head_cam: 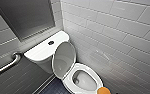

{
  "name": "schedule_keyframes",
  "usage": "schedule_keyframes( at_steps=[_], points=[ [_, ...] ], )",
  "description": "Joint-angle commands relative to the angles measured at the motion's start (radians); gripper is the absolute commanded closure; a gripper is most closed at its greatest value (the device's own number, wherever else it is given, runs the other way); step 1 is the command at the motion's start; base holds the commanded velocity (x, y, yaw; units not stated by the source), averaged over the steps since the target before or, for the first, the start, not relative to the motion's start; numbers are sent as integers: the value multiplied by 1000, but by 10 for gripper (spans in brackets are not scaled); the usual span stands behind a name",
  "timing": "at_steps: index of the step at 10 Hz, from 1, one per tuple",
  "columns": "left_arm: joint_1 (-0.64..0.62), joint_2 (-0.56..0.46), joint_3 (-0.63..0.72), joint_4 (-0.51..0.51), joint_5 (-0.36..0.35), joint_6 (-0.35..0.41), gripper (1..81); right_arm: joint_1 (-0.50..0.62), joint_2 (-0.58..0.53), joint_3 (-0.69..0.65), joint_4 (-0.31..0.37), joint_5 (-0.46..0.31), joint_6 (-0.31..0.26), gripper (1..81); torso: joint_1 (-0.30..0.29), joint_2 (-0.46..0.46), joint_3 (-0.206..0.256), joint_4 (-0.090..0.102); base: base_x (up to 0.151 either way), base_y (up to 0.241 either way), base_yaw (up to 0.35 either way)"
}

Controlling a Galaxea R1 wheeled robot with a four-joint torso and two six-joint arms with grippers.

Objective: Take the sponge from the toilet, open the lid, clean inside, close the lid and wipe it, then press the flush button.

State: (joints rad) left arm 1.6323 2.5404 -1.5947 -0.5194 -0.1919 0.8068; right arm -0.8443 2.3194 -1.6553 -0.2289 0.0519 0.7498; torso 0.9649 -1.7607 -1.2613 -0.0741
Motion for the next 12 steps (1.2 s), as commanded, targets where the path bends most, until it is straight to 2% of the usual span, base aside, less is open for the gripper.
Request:
schedule_keyframes(
  at_steps=[1,4,7,9,10,11,12],
  points=[
    [27,-8,32,9,103,5,10,17,-140,46,-3,-41,8,811,0,0,0,0,0,0,0],
    [2,-17,-2,-2,48,2,10,-161,-197,3,-6,-29,-3,811,0,0,0,0,0,0,0],
    [-28,-26,-22,-4,45,0,10,-388,-161,-56,-136,3,-23,811,0,0,0,0,0,0,0],
    [-42,-31,-21,1,46,0,10,-503,-107,-121,-190,22,-23,811,0,0,0,0,0,0,0],
    [-50,-38,-18,-1,46,0,10,-555,-78,-147,-207,26,-21,811,-64,100,0,0,0,0,0],
    [-58,-46,-15,-1,48,0,10,-608,-48,-182,-219,77,-21,811,-68,105,0,0,0,0,0],
    [-68,-52,-13,-2,49,0,10,-655,-24,-235,-222,170,-21,811,-80,122,0,0,0,0,0]
  ],
)
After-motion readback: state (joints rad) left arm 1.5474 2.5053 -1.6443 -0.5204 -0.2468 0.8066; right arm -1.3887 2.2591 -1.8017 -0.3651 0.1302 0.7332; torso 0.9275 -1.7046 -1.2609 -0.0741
